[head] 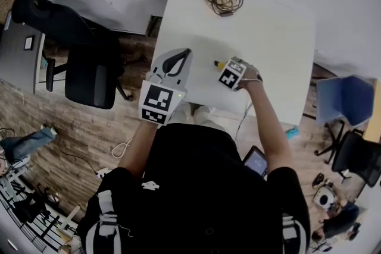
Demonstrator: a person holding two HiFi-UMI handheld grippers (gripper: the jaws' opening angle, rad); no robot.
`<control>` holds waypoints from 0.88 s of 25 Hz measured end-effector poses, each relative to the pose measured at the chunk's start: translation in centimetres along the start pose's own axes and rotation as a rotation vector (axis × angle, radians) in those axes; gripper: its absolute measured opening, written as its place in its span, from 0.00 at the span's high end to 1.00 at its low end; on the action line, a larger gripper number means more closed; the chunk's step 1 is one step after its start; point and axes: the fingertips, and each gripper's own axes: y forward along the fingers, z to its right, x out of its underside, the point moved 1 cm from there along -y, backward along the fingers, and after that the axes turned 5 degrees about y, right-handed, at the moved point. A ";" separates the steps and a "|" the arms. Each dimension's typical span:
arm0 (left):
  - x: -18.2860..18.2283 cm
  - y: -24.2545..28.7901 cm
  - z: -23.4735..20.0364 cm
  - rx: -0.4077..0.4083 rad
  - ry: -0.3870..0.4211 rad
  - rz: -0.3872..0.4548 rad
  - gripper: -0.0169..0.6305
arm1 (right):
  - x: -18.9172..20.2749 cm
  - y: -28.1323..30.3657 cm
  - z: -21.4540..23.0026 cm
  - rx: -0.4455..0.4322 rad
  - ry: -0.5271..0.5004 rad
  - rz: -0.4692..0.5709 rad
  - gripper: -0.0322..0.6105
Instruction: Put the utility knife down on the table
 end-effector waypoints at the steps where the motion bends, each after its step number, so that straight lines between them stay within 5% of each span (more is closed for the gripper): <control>1: 0.0 0.0 0.0 0.000 0.001 0.000 0.95 | 0.0 0.0 -0.1 -0.004 0.002 0.003 0.70; 16: -1.7 -0.3 0.4 0.006 0.032 0.033 0.95 | -0.9 -3.7 0.2 0.003 0.095 0.110 0.68; 22: -2.9 -0.3 0.4 0.009 0.050 0.060 0.95 | -2.2 -7.3 1.2 0.050 0.194 0.238 0.81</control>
